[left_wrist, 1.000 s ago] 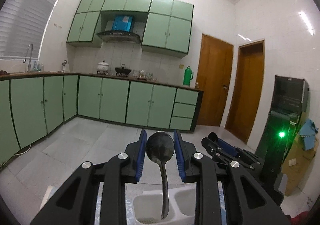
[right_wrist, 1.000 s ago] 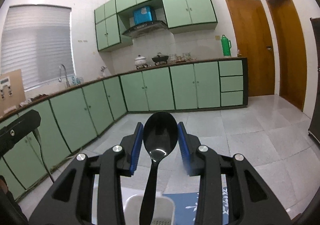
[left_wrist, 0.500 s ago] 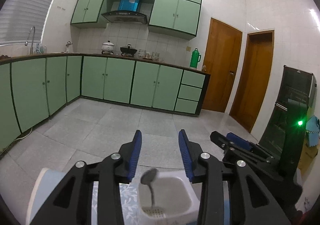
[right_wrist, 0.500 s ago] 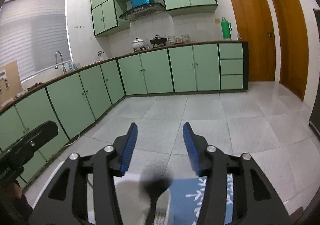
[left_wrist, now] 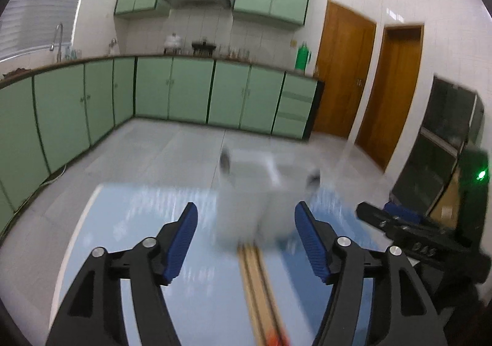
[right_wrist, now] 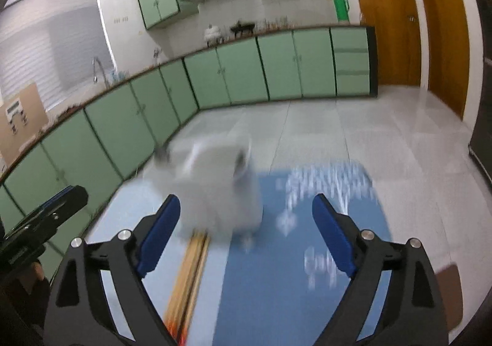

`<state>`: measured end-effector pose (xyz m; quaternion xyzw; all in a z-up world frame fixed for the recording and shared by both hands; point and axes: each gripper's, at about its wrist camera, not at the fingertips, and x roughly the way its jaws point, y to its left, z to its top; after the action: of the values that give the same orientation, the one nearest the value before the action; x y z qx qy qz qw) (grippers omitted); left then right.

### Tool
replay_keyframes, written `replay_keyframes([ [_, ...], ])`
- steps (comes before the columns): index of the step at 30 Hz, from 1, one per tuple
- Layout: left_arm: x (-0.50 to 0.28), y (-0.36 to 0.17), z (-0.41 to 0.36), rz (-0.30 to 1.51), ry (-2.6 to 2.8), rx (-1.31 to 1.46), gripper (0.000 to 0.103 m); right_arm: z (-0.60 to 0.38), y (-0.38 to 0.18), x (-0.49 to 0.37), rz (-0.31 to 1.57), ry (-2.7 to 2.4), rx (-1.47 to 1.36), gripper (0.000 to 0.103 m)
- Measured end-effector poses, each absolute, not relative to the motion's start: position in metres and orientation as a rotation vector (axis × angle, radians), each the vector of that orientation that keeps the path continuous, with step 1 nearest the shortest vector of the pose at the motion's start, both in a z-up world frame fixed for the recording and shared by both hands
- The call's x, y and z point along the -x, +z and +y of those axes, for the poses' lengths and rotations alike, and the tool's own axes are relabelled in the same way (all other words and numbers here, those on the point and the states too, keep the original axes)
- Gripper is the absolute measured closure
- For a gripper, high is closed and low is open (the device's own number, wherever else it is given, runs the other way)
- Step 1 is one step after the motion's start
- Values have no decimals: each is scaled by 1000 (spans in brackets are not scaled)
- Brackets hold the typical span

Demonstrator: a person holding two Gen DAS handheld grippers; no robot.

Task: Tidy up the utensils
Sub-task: 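Open the right tool to drop the black spoon into the holder, then pull one red chopstick out of the bundle with the right tool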

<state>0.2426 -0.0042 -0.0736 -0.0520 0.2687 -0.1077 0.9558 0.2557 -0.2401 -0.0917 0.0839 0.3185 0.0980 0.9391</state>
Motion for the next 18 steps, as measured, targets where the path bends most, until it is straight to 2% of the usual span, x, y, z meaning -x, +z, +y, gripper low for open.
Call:
replay_keyframes([
  [7,-195,-141,8,724,-160,87,38,-206,-143,-184,789,236,-126,18],
  [18,-178,-189,8,859,-132,44,38,-171,-174,-153,878,266,-20,18],
])
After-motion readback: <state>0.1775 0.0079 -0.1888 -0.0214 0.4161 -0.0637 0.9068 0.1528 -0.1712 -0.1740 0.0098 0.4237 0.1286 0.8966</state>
